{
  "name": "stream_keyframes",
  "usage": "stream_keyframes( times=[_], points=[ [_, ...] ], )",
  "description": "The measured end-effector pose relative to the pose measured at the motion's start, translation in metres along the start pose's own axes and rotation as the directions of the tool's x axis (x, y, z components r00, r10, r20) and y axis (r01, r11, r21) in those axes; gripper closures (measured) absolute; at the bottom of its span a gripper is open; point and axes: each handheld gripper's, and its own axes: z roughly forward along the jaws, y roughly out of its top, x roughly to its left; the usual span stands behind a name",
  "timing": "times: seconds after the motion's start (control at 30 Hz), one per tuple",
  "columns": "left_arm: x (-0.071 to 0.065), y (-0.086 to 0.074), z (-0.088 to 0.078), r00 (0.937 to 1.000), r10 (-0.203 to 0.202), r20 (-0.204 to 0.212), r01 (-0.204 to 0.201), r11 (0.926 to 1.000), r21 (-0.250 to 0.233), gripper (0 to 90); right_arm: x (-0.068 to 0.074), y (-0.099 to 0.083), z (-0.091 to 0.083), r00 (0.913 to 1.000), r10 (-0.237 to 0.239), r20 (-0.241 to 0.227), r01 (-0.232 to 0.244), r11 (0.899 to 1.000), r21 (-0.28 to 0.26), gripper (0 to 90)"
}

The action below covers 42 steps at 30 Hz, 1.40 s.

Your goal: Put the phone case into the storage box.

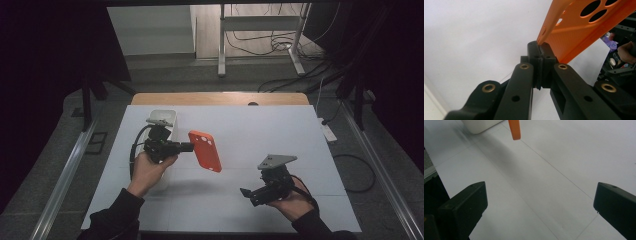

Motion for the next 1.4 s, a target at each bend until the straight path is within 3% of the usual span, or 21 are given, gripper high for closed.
stream_keyframes(
  times=[1.0,1.4],
  points=[
    [0.024,0.015,-0.026,0.9977,-0.038,-0.057,0.037,0.9991,-0.020,89.0,-0.019,-0.033,-0.032,0.9941,0.081,0.072,-0.079,0.996,-0.034,0.0],
    [0.037,0.025,-0.040,0.9942,-0.058,-0.090,0.055,0.9980,-0.032,89.0,-0.031,-0.053,-0.045,0.9827,0.129,0.133,-0.126,0.992,-0.029,0.0]
  ],
)
